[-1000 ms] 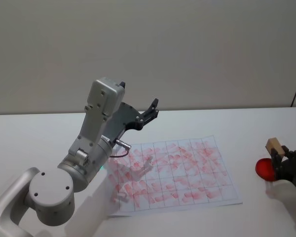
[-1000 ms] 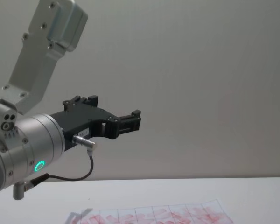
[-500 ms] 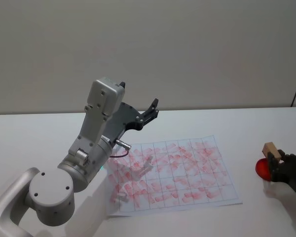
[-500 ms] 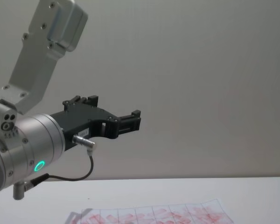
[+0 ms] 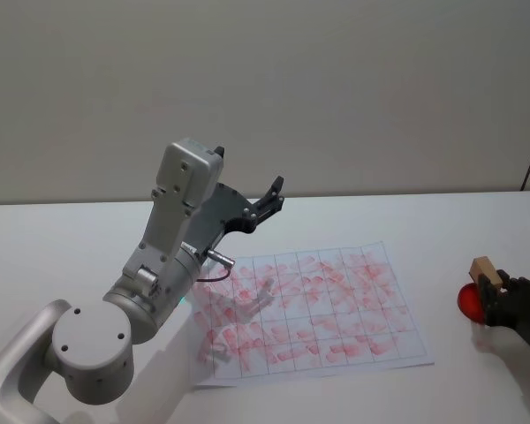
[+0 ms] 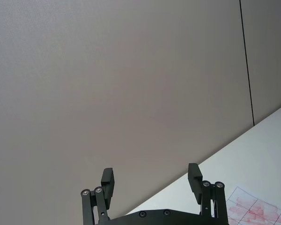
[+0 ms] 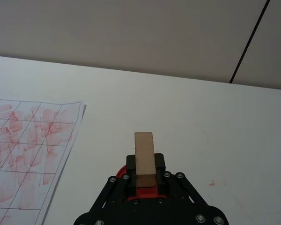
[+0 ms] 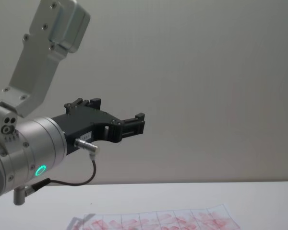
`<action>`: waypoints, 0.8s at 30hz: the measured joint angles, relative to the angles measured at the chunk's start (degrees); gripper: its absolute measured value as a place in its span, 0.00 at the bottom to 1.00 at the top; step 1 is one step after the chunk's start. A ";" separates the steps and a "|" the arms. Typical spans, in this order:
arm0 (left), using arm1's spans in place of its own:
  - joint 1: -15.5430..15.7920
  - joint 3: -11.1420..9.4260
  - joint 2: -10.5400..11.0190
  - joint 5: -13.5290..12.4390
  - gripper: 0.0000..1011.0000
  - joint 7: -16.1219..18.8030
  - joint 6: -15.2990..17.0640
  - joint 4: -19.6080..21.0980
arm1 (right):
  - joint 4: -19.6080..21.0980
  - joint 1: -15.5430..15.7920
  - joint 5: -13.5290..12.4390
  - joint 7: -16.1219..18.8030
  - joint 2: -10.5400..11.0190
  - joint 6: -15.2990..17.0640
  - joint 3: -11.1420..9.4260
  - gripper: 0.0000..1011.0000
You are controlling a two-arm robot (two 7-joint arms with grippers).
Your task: Use the one hand to pick up the stamp and affix it onto the A4 paper.
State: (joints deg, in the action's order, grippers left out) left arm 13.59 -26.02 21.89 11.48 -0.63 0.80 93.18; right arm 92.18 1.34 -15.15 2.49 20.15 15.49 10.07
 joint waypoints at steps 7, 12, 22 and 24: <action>0.00 0.00 0.00 0.00 0.99 0.00 0.00 0.00 | -0.10 -0.10 -0.03 0.04 -0.08 0.19 -0.04 0.30; 0.00 0.00 0.00 0.00 0.99 0.00 0.00 0.00 | -0.15 -0.16 -0.04 0.08 -0.11 0.33 -0.07 0.46; 0.00 0.00 0.00 0.00 0.99 0.00 0.00 0.00 | -0.22 -0.21 -0.04 0.10 -0.16 0.45 -0.07 0.78; 0.00 0.00 0.00 0.00 0.99 0.00 0.00 0.00 | -0.23 -0.22 -0.04 0.10 -0.17 0.46 -0.07 0.83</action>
State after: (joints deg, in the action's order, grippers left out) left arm 13.59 -26.02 21.89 11.48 -0.63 0.80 93.18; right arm 91.95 1.12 -15.19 2.59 19.98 15.95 10.00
